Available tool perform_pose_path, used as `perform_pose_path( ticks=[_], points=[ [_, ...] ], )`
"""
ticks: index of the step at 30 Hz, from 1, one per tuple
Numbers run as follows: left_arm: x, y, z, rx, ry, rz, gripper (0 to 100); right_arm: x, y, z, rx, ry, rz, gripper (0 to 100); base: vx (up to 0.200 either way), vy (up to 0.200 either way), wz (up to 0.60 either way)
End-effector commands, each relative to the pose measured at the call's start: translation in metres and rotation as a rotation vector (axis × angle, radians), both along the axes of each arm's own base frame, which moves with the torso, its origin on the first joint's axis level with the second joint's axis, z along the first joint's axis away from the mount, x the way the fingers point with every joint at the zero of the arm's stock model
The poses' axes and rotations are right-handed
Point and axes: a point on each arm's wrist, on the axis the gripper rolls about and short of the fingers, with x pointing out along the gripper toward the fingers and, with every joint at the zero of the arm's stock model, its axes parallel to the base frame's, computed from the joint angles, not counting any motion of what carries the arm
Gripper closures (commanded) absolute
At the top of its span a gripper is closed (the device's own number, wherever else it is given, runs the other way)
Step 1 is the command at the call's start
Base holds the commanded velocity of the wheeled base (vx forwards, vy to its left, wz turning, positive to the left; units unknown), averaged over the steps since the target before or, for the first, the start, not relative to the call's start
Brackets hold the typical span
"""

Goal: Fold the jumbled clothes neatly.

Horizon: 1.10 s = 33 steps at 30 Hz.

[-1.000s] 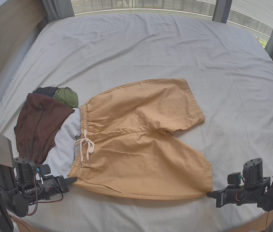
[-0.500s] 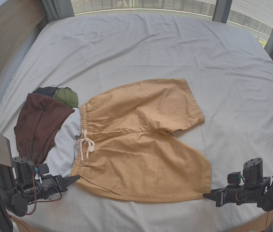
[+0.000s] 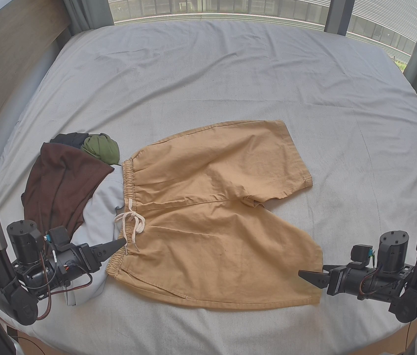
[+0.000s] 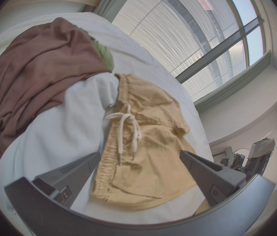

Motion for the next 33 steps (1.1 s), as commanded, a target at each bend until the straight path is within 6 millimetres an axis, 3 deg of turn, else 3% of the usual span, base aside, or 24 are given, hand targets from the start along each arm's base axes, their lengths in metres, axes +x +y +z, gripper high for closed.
perform_pose_path(
  ticks=[1,14,21,33],
  points=[
    [0.008,-0.009,0.016,-0.016,-0.092,-0.038,0,0.012,0.004,-0.021,0.004,0.055,-0.008,0,0.0,0.0,0.0],
    [0.006,-0.016,0.011,-0.019,-0.067,-0.085,0,0.02,0.005,-0.021,0.056,0.059,-0.025,0,0.0,0.0,0.0],
    [0.005,-0.024,0.006,-0.014,-0.046,-0.116,0,0.019,-0.017,-0.01,0.016,-0.002,-0.079,0,0.0,0.0,0.0],
    [0.002,-0.028,0.002,-0.009,-0.024,-0.132,0,0.047,-0.009,-0.031,0.024,0.007,-0.063,0,0.0,0.0,0.0]
  ],
)
